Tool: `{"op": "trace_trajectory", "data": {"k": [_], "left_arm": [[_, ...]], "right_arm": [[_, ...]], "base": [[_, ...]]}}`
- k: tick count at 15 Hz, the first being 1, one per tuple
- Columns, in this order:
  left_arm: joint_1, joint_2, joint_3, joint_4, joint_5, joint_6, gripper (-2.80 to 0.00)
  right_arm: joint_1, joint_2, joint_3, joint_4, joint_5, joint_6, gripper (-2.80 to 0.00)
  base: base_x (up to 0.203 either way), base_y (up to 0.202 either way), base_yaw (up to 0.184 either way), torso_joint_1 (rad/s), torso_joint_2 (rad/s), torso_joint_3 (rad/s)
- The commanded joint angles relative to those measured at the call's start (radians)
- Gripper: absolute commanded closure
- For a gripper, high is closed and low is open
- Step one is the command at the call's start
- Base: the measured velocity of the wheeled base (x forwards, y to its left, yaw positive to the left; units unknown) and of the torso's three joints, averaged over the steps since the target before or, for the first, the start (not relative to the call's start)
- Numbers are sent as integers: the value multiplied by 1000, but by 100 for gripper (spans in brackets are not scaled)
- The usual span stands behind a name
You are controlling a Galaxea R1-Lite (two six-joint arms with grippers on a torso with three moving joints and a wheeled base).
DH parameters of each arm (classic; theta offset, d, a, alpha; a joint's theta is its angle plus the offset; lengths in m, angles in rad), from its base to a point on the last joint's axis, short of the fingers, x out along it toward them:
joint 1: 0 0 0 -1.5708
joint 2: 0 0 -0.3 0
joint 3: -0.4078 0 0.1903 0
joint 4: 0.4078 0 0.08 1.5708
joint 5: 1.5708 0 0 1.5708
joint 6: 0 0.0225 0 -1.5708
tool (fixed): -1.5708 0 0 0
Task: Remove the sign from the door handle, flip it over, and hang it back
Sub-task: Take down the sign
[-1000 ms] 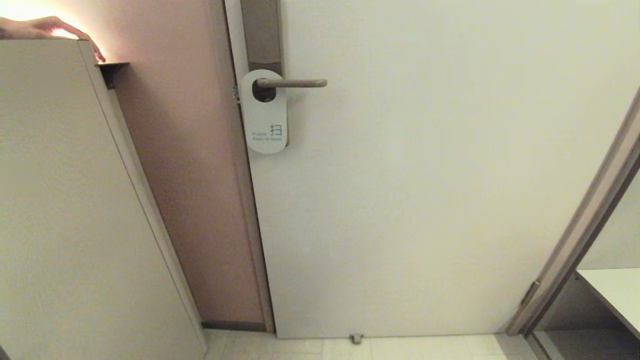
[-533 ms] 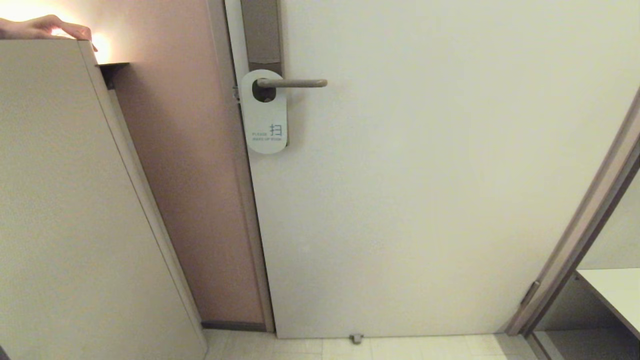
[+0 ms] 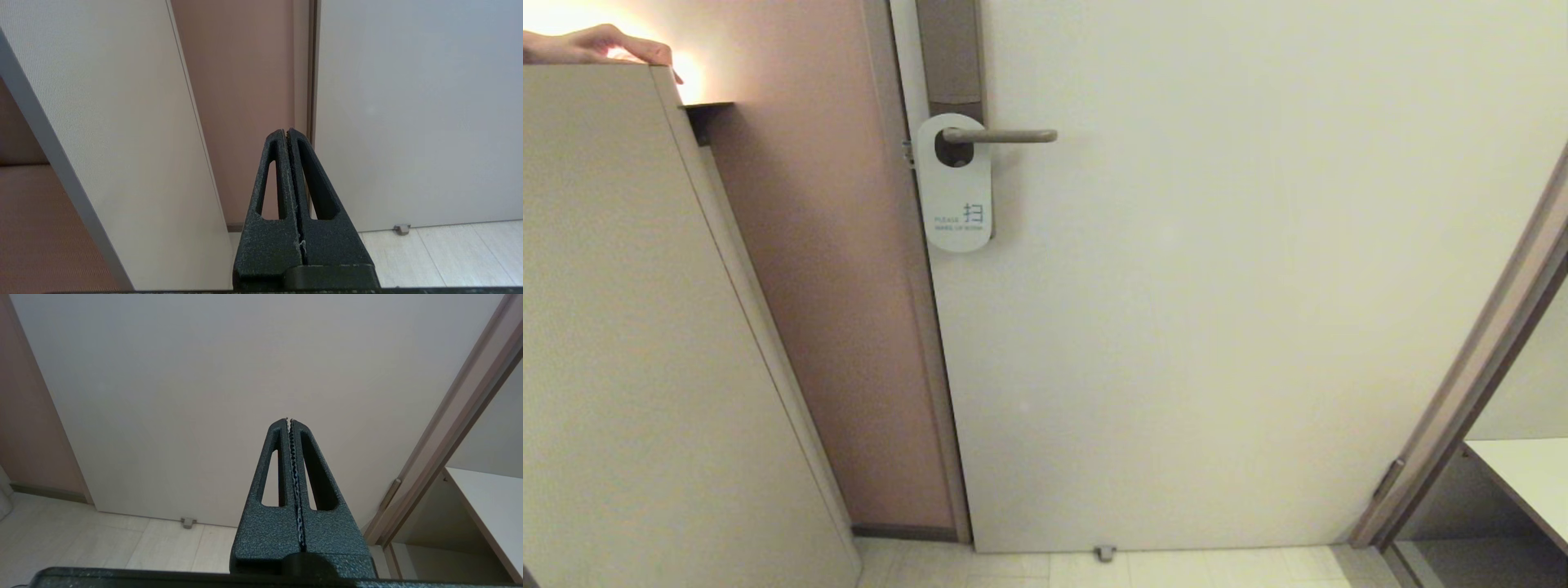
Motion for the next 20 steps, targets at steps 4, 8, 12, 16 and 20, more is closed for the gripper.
{"op": "trace_trajectory", "data": {"k": [4,8,12,16,20], "left_arm": [[0,0,-13,-1,-5,2,0],[0,0,-50,5,-13,3,0],[0,4,-100,18,-24,2,0],[-1,66,-153,24,-57,1,0],[-1,124,-179,18,-91,-3,0]], "right_arm": [[0,0,0,0,1,-1,0],[0,0,0,0,1,-1,0],[0,0,0,0,1,-1,0],[0,0,0,0,1,-1,0],[0,0,0,0,1,-1,0]], "base": [[0,0,0,0,0,0],[0,0,0,0,0,0],[0,0,0,0,0,0],[0,0,0,0,0,0],[0,0,0,0,0,0]]}}
